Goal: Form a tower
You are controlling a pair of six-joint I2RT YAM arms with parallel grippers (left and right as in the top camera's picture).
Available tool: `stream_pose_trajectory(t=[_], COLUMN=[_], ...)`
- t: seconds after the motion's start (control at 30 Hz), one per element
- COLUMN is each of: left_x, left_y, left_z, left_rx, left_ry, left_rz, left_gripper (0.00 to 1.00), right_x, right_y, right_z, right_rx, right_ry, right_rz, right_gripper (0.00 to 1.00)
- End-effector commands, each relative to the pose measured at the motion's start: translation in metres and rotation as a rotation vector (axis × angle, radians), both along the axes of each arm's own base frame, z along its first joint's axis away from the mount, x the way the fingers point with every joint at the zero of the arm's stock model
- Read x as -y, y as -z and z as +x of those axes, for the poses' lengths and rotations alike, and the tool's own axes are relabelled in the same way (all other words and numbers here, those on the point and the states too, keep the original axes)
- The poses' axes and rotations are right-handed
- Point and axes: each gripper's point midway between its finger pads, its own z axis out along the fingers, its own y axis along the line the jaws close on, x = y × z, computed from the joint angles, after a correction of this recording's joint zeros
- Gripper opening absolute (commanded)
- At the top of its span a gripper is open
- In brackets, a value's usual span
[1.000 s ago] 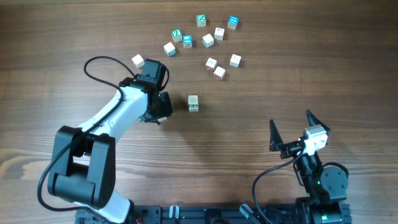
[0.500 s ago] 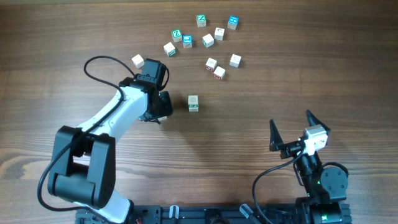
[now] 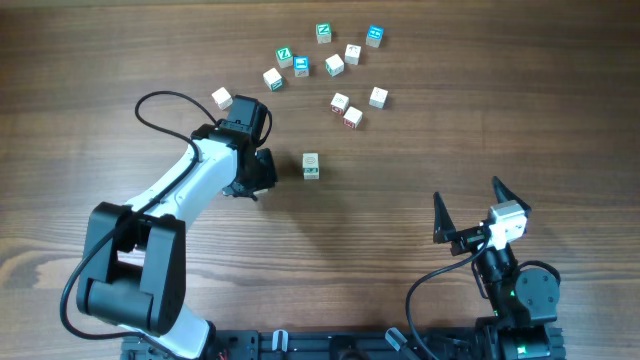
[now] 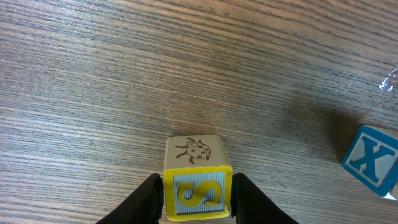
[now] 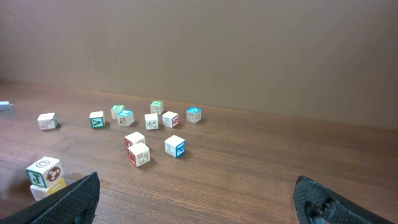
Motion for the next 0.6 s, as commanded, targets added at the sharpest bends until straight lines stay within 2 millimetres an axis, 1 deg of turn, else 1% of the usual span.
stream_pose_trajectory(t=[0.0,0.13,0.23,0.27,0.3,0.43,0.57], left_x=[0.001,0.001,0.0009,0.0009,0.0009,-0.0002,-0.0001], left_y=[0.0055,0.0057,0.0061,0.006,0.0061,0.0066,0.0066], left_z=[-0.003,-0.0032,-0.0034,-0.0033,-0.0034,-0.0069,-0.0067], left_rx=[-0.014,-0.015,-0.016,-0.016,-0.016,-0.031,-0.03], left_ry=[0.006,0.006,0.006,0.006,0.006,0.006,0.006], left_rz=[0.003,0.003,0.004,0.004,0.004,0.008,0.008], left_gripper=[0.4,0.44,0.43,0.41,0.4,0.43,0.42], right_x=[0.0026,0.0026,0.0026,0.0026,0.0026,0.0026,0.0026], right_y=[-0.0016,-0.0015,-0.0015,-0.0016,-0.0016,-0.0016,-0.0016], right_z=[0.0003,0.0003,0.0003,0.0003,0.0003,0.0003,0.0003], right_rx=[0.01,0.01,0.01,0.01,0.01,0.01,0.01], right_ry=[0.014,0.014,0.014,0.014,0.014,0.014,0.014], right_rz=[-0.009,-0.009,-0.009,-0.009,-0.009,-0.009,-0.009], right_gripper=[1.0,1.0,1.0,1.0,1.0,1.0,1.0])
